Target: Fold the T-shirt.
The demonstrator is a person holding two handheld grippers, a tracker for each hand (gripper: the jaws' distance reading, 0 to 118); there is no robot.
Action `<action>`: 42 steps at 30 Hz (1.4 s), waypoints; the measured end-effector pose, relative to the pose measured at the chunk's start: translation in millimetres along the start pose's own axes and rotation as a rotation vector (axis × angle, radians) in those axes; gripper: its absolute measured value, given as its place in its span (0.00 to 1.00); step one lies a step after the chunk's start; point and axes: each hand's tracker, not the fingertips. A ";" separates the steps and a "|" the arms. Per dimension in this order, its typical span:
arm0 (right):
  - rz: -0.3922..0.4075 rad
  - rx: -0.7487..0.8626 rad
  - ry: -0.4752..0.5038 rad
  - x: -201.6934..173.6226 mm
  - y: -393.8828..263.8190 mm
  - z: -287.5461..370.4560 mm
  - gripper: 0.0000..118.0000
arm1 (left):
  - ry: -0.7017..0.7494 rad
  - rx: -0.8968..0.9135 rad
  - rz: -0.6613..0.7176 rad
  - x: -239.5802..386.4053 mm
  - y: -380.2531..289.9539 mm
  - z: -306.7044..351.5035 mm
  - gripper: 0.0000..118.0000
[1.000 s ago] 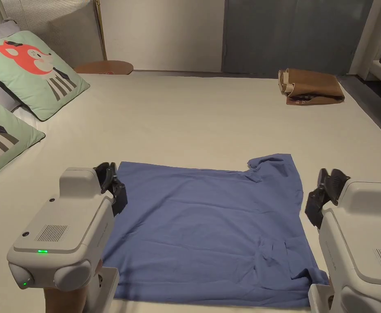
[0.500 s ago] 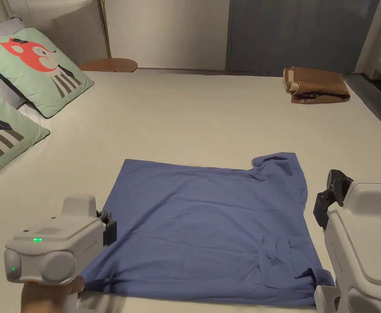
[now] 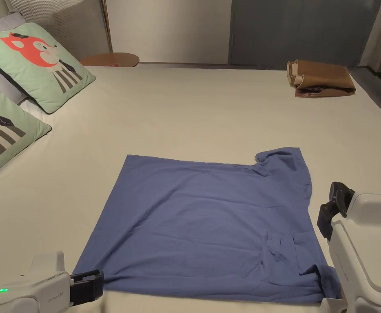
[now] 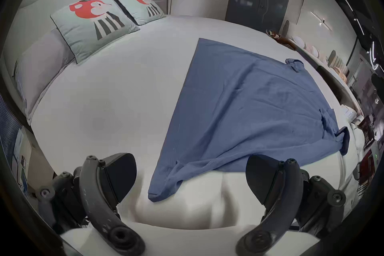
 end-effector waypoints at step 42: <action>-0.118 -0.509 -0.042 42.8 -129.8 19.7 0.03 | -0.063 0.015 0.076 7.0 -4.2 10.5 0.02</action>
